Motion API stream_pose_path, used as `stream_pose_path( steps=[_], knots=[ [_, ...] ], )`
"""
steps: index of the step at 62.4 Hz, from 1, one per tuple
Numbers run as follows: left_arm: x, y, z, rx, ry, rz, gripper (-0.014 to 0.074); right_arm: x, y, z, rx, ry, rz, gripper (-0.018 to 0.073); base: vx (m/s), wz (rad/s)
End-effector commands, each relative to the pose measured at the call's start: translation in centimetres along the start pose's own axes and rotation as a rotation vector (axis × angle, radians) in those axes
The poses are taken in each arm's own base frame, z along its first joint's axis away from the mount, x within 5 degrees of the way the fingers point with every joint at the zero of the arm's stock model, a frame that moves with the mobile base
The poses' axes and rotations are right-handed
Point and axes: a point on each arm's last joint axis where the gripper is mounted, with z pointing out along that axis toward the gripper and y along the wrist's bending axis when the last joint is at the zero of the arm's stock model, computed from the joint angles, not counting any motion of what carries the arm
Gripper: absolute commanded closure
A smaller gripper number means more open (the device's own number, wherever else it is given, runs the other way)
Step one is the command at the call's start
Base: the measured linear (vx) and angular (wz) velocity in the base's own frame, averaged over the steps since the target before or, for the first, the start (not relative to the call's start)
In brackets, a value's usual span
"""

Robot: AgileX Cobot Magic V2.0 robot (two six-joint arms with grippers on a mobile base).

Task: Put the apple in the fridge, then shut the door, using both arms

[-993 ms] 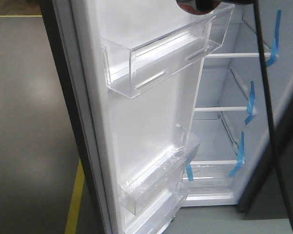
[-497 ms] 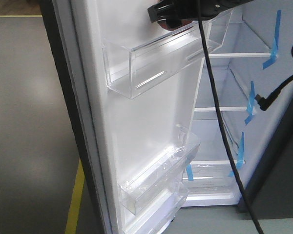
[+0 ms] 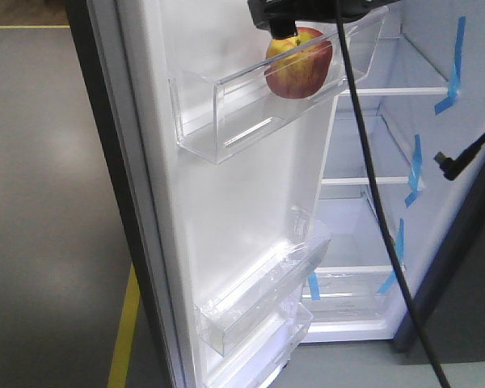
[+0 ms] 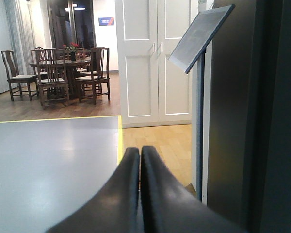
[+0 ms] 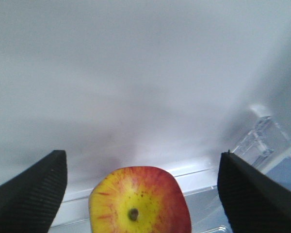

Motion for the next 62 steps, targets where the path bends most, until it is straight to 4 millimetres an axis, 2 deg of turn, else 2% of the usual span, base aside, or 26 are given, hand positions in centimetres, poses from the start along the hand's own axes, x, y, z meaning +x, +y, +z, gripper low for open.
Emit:
stream_pose_path(
  steps=[1,7,13,23,39,62],
  knots=[
    [0.0,0.1,-0.1,-0.004,-0.067,-0.006,0.0603,-2.3,-1.1,-5.2,0.03,-0.177,0.01,-0.0038,0.0,0.0],
    [0.0,0.1,-0.1,-0.004,-0.067,-0.006,0.0603,-2.2,-1.2,-7.4,0.024,-0.224,0.038,-0.002,0.0,0.0],
    [0.0,0.1,-0.1,-0.004,-0.067,-0.006,0.0603,-1.2,-1.1,-9.4,-0.003,-0.262,0.063,-0.0013,0.0,0.0],
    [0.0,0.1,-0.1,-0.004,-0.067,-0.006,0.0603,2.3,-0.6,-12.4,-0.045,-0.271,0.088,-0.0013,0.0,0.0],
    [0.0,0.1,-0.1,-0.004,-0.067,-0.006,0.0603,9.7,0.1,-16.4,-0.074,-0.241,0.114,-0.0013,0.0,0.0],
    [0.0,0.1,-0.1,-0.004,-0.067,-0.006,0.0603,20.0,1.3,-20.7,-0.118,-0.174,0.151,-0.0013,0.0,0.0]
  ],
)
